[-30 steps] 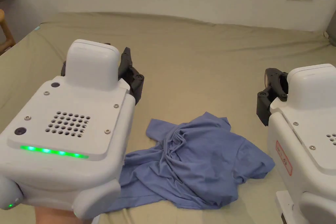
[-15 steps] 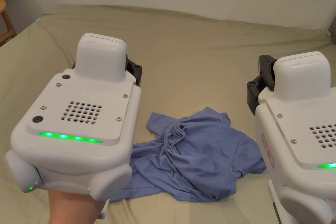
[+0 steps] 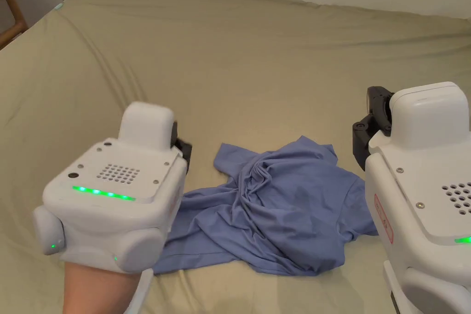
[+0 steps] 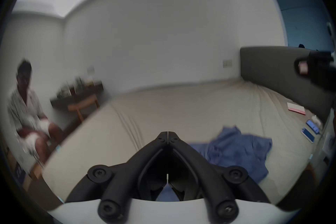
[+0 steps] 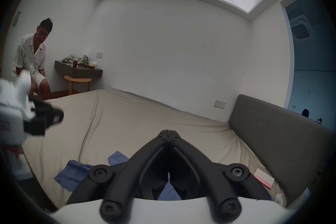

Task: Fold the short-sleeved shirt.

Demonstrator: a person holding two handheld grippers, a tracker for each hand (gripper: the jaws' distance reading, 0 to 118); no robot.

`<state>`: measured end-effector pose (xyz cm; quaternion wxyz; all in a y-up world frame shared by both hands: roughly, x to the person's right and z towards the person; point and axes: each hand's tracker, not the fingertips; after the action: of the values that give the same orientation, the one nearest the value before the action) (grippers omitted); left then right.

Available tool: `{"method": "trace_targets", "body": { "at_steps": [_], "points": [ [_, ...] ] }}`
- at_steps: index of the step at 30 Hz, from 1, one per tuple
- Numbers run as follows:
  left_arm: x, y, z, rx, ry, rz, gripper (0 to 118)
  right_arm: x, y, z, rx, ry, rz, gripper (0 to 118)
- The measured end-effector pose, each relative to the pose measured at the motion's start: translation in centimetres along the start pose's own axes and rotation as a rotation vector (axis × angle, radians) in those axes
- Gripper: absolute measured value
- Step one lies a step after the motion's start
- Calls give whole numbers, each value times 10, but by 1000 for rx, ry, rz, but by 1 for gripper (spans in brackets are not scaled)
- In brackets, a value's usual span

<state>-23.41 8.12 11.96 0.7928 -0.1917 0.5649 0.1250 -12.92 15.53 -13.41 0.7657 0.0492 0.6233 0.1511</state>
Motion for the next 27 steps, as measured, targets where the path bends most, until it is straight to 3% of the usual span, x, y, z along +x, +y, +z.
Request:
{"method": "trace_targets", "body": {
  "at_steps": [2, 5, 7, 8, 9, 10, 11, 12, 18, 20, 21, 24, 25, 26, 27],
  "points": [
    [-17, -34, -27, -211, -71, 65, 0, 2, -7, -4, -23, 9, -5, 0],
    [-32, -93, -48, -365, 49, 7, 5, 5, -19, -8, -58, 11, -5, 0],
    [-44, -126, -62, -453, 103, 50, 38, 7, -26, -10, -82, 5, -10, 0],
    [-51, -137, -68, -490, 92, 99, 47, 9, -29, -11, -93, 5, -18, 0],
    [-55, -145, -74, -510, 99, 133, 47, 10, -31, -12, -101, 6, -23, 0],
    [-57, -152, -80, -541, 120, 149, 83, 12, -34, -13, -112, 5, -25, 0],
    [-60, -157, -84, -542, 136, 148, 102, 13, -36, -13, -117, 3, -23, 0],
    [-60, -161, -87, -527, 136, 139, 107, 13, -38, -14, -123, -1, -19, 0],
    [-44, -159, -101, -534, 125, 84, 107, 19, -48, -13, -161, -11, -17, 0],
    [-44, -157, -103, -542, 107, 99, 97, 21, -50, -13, -171, -12, -21, 0],
    [-43, -155, -103, -543, 84, 108, 89, 22, -51, -13, -176, -13, -22, 0],
    [-29, -150, -98, -515, 51, 67, 47, 25, -55, -14, -194, -14, -25, 0],
    [-21, -149, -95, -503, 45, 0, 3, 27, -56, -15, -203, -12, -27, 0],
    [-14, -149, -95, -490, -75, -10, 3, 29, -58, -17, -213, -11, -30, 0],
    [0, -148, -91, -487, 7, -103, 3, 32, -59, -19, -228, -6, -37, 0]
  ]
}}
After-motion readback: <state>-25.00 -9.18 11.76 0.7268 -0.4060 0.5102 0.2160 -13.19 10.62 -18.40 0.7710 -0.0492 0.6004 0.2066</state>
